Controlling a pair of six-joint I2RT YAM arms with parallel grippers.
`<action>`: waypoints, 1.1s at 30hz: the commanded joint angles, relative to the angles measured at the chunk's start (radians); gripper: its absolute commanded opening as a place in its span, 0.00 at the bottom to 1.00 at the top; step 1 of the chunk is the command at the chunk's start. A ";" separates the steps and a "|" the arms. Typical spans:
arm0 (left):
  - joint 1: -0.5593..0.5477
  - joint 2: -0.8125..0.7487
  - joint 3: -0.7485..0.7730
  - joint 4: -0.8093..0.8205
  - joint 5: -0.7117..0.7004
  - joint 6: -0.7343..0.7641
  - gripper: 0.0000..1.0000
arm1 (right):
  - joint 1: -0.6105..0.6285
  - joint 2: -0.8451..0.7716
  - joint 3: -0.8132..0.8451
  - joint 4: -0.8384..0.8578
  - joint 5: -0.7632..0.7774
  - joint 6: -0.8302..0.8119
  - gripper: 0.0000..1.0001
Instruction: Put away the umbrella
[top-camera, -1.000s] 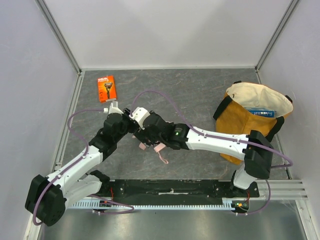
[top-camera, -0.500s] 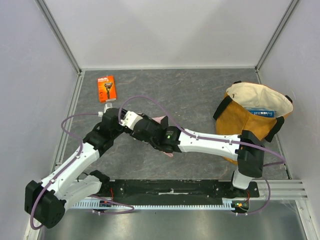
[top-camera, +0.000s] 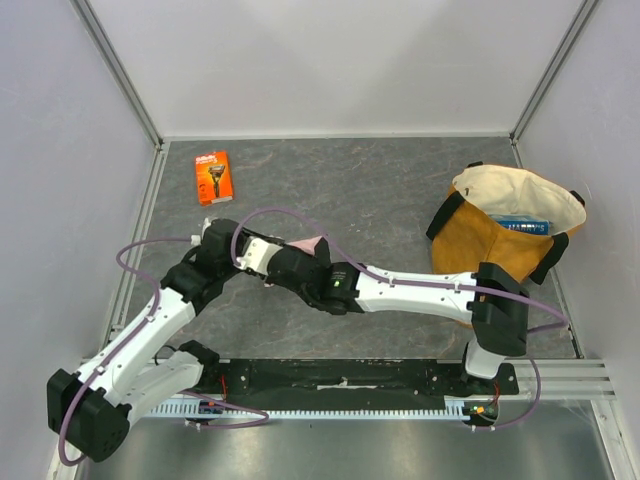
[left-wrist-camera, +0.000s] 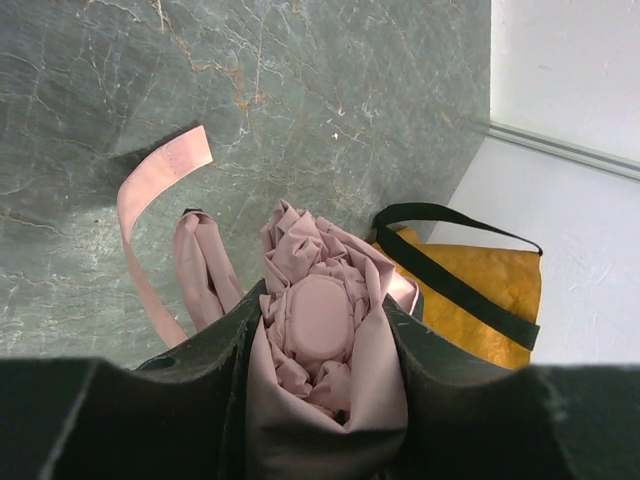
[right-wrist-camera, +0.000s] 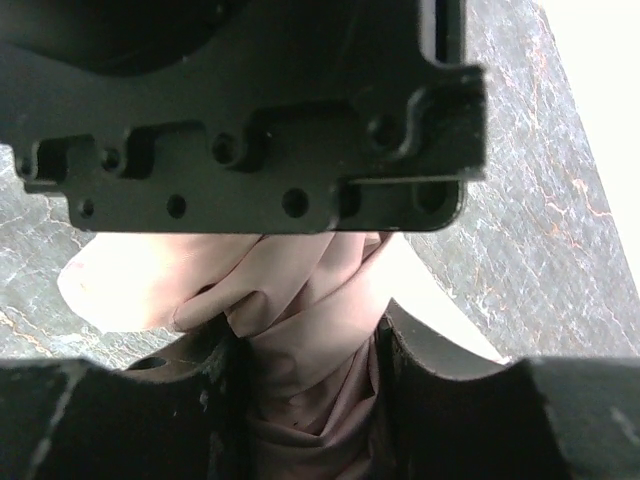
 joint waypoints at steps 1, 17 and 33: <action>-0.034 -0.095 0.060 0.177 0.131 -0.052 0.10 | -0.022 -0.045 -0.074 0.102 -0.140 -0.004 0.00; -0.020 -0.285 -0.062 0.423 0.181 0.429 0.92 | -0.293 -0.297 -0.284 0.251 -0.686 0.263 0.00; -0.020 -0.179 -0.016 0.312 0.333 0.526 0.94 | -0.376 -0.371 -0.220 0.242 -0.833 0.380 0.00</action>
